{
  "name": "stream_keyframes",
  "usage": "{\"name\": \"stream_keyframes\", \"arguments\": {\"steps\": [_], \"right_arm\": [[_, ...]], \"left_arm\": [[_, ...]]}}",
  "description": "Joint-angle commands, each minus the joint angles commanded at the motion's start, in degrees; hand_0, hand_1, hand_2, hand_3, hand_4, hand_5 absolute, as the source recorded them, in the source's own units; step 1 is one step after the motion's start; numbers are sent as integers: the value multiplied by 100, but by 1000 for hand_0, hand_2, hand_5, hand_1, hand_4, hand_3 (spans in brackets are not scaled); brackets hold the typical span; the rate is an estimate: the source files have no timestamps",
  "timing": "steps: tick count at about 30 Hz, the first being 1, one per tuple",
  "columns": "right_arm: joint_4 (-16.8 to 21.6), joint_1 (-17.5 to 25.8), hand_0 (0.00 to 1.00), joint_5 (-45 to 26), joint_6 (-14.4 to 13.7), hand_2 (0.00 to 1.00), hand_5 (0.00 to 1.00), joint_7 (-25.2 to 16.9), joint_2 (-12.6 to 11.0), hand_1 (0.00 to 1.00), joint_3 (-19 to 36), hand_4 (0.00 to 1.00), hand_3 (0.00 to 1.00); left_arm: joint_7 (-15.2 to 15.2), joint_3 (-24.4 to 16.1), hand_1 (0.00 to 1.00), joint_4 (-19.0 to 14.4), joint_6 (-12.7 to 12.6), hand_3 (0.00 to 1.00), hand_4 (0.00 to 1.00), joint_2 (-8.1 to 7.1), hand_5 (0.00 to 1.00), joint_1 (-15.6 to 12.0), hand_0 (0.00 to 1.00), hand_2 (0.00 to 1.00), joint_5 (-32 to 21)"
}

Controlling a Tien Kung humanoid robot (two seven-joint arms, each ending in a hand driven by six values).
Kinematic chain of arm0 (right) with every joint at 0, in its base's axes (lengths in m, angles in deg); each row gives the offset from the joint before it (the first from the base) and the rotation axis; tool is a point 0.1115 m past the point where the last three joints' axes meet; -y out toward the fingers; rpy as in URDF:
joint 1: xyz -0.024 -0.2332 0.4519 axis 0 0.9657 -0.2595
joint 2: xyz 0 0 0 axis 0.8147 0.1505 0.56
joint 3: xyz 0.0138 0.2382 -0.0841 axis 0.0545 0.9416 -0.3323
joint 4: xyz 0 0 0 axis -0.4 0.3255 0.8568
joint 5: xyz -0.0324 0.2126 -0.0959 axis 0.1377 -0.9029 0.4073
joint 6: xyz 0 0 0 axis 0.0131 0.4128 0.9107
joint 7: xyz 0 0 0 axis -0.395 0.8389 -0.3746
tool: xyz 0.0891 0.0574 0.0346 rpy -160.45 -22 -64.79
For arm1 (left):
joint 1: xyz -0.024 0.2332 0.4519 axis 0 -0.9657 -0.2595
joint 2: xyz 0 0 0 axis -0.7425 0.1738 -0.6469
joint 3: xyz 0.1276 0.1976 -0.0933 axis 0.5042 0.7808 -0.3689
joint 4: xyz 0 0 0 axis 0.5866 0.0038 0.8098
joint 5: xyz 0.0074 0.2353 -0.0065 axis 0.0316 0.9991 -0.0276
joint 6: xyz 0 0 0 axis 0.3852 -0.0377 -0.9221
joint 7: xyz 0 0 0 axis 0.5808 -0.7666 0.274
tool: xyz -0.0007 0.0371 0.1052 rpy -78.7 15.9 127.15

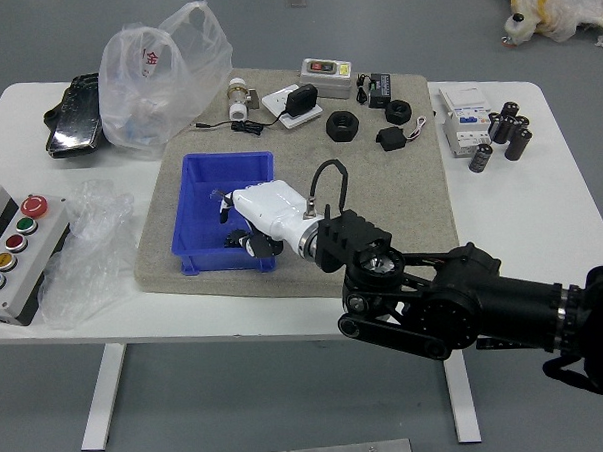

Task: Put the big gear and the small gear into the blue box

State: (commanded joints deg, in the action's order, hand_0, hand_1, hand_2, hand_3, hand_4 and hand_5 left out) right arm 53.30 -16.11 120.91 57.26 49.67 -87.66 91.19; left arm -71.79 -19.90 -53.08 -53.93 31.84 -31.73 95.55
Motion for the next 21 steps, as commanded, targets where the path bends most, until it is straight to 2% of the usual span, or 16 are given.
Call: {"name": "stream_keyframes", "arguments": {"steps": [3,7,8,13,14,19,20,21], "right_arm": [[129,95,69,-271,-296,186,2,-192,-68,103,328,510,619],[220,252,69,-1012,-759,186,2,-752,-219,103,864,510,619],[192,283,296,-1218,-814,573,339,-905,-240,465,986,774,676],[-213,514,296,-2337,-919,573,339,-1777,-374,465,1610,774,676],[-252,554,514,-2544,-942,733,639,-1922,-399,675,1697,942,807],[-289,801,514,-3662,-902,733,639,-2638,-525,675,2163,942,807],[-271,845,575,-3871,-882,734,691,-2765,-548,688,2254,968,788],[-247,888,575,-4046,-870,734,691,-2866,-574,688,2341,968,788]], "left_arm": [[7,9,514,2,-2,728,679,10,302,-1,688,532,-11],[-1,-10,514,3,-5,728,679,15,302,-11,688,532,2],[-2,-12,512,4,-5,727,678,16,301,-12,687,533,2],[7,2,512,4,-11,727,678,36,301,-8,687,533,-27],[7,3,513,4,-11,727,677,40,300,-7,688,533,-30],[-18,-39,513,4,-7,727,677,66,300,-9,688,533,0],[-18,-40,512,5,-6,728,677,68,298,-6,687,533,0],[-15,-37,512,6,-6,728,677,68,298,-2,687,533,-4]]}}
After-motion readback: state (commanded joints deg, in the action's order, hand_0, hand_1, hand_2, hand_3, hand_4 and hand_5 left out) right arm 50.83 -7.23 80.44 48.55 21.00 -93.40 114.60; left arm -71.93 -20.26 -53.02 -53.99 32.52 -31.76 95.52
